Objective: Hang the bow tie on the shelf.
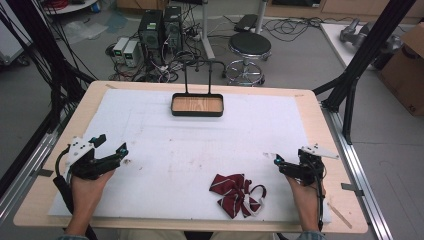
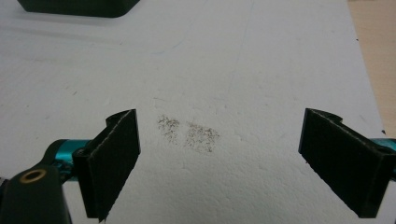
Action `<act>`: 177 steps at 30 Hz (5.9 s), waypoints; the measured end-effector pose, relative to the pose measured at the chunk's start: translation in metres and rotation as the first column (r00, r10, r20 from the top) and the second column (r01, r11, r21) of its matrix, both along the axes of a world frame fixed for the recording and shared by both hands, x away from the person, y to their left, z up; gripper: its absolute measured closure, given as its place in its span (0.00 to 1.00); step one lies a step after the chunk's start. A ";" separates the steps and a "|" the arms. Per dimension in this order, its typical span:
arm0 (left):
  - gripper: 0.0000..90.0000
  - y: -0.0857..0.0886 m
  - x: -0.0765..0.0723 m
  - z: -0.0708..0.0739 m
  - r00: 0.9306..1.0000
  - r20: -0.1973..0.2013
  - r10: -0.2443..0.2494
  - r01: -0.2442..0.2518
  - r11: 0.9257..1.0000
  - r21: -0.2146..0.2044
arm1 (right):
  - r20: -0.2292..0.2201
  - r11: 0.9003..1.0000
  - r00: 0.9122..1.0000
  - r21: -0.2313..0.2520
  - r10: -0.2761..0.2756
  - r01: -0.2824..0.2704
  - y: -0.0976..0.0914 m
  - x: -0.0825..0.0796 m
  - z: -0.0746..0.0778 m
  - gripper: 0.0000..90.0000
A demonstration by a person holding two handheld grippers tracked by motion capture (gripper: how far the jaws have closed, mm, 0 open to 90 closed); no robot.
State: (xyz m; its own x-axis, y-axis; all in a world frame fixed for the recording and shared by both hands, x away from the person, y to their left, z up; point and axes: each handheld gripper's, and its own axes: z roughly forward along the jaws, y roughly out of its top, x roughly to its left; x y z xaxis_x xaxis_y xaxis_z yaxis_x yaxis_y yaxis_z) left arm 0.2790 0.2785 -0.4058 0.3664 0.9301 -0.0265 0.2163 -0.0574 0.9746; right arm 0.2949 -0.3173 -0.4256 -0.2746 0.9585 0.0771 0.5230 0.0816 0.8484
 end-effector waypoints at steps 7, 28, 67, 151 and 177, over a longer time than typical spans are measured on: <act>0.23 0.001 0.001 0.000 1.000 0.002 -0.002 0.002 1.000 -0.007 | 0.011 1.000 1.000 0.017 0.004 -0.005 0.001 -0.004 0.005 0.15; 0.23 -0.001 0.001 0.000 1.000 -0.006 -0.004 0.003 1.000 -0.006 | 0.062 0.999 0.998 0.014 0.029 -0.030 0.013 -0.028 0.020 0.15; 0.23 -0.002 0.000 0.002 1.000 0.002 -0.001 0.001 1.000 0.004 | -0.012 0.854 0.854 0.027 0.519 -0.519 0.082 -0.070 -0.011 0.47; 0.24 -0.007 0.004 -0.004 1.000 0.008 -0.020 0.020 0.999 0.050 | 0.162 0.884 0.881 -0.239 0.445 -0.402 0.142 0.088 0.090 0.82; 0.24 -0.012 0.009 -0.010 0.998 -0.013 -0.062 0.062 0.996 0.062 | 0.095 0.857 0.899 -0.359 0.427 -0.369 0.189 0.186 0.099 0.83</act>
State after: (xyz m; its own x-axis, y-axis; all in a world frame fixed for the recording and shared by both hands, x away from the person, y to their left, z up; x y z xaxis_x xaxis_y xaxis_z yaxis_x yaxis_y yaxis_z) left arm 0.2883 0.2669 -0.4161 0.4236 0.9055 0.0259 0.2214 -0.1312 0.9663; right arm 0.4812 -0.1278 -0.3263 -0.6191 0.7265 -0.2981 0.2412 0.5371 0.8083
